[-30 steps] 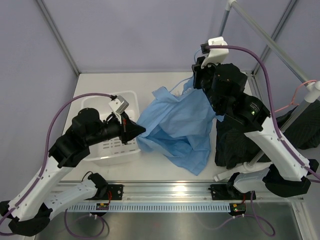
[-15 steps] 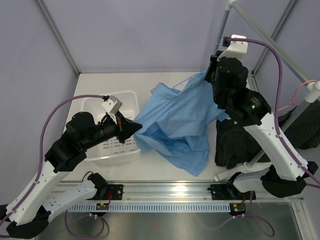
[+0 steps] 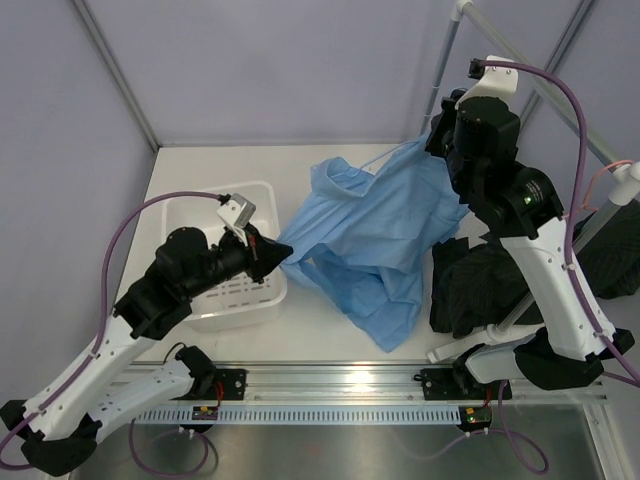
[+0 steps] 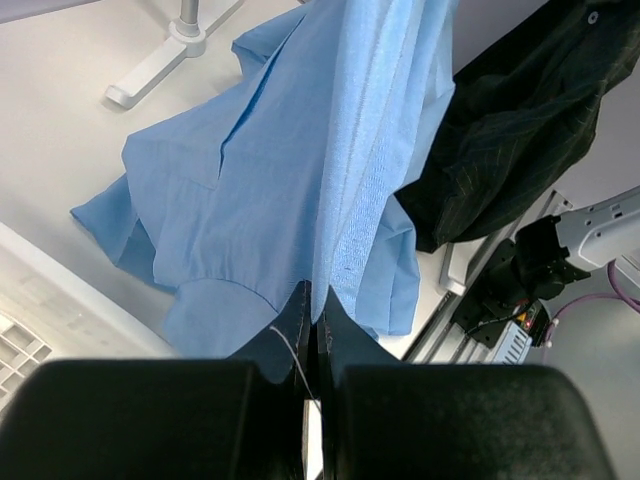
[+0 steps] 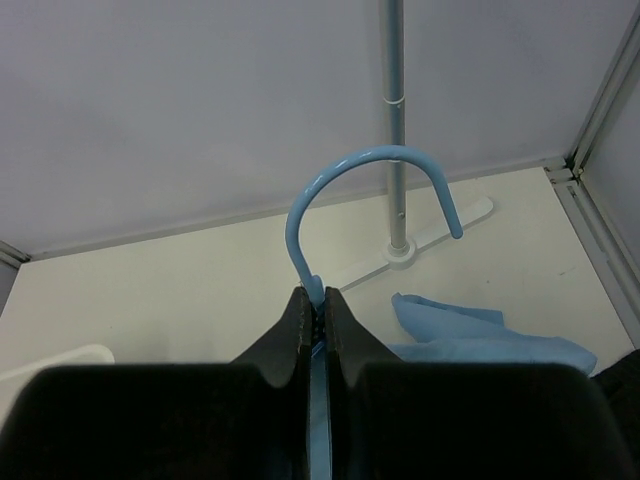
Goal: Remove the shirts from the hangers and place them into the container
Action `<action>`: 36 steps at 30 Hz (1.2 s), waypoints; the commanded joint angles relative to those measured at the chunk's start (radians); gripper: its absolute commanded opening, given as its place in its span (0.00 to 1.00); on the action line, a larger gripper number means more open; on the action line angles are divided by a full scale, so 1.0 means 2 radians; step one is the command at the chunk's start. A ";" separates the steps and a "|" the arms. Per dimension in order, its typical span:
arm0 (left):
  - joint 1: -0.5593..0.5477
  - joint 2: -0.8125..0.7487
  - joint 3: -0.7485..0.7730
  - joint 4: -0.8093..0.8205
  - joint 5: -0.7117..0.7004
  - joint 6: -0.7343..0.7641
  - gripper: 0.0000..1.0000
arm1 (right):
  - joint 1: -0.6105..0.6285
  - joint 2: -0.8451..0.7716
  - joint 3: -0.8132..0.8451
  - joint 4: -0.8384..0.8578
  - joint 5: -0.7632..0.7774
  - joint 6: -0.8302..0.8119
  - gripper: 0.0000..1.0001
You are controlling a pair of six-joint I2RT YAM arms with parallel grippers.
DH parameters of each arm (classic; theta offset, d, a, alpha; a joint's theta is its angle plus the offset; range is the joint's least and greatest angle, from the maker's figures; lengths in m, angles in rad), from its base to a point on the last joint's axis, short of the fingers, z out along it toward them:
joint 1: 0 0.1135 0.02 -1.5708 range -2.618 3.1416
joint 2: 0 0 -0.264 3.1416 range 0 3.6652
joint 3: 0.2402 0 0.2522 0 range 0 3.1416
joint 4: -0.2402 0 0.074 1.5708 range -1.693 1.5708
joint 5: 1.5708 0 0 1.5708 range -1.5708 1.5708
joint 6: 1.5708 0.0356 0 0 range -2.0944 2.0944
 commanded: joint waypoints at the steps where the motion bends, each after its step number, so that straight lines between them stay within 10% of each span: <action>1: 0.003 0.001 -0.030 -0.099 -0.046 -0.007 0.00 | -0.062 0.001 0.074 0.045 0.099 -0.026 0.00; 12: 0.002 0.037 -0.066 -0.102 -0.166 -0.085 0.00 | -0.122 -0.005 0.097 0.004 0.015 0.021 0.00; 24: -0.004 0.098 -0.127 0.217 0.215 -0.106 0.00 | -0.123 -0.058 0.031 0.024 -0.226 0.145 0.00; 31: -0.035 0.117 -0.091 0.220 0.193 -0.096 0.00 | -0.123 -0.078 -0.009 0.036 -0.222 0.136 0.00; 36: -0.048 0.117 -0.021 0.131 0.075 -0.057 0.23 | -0.122 -0.064 -0.011 0.034 -0.259 0.096 0.00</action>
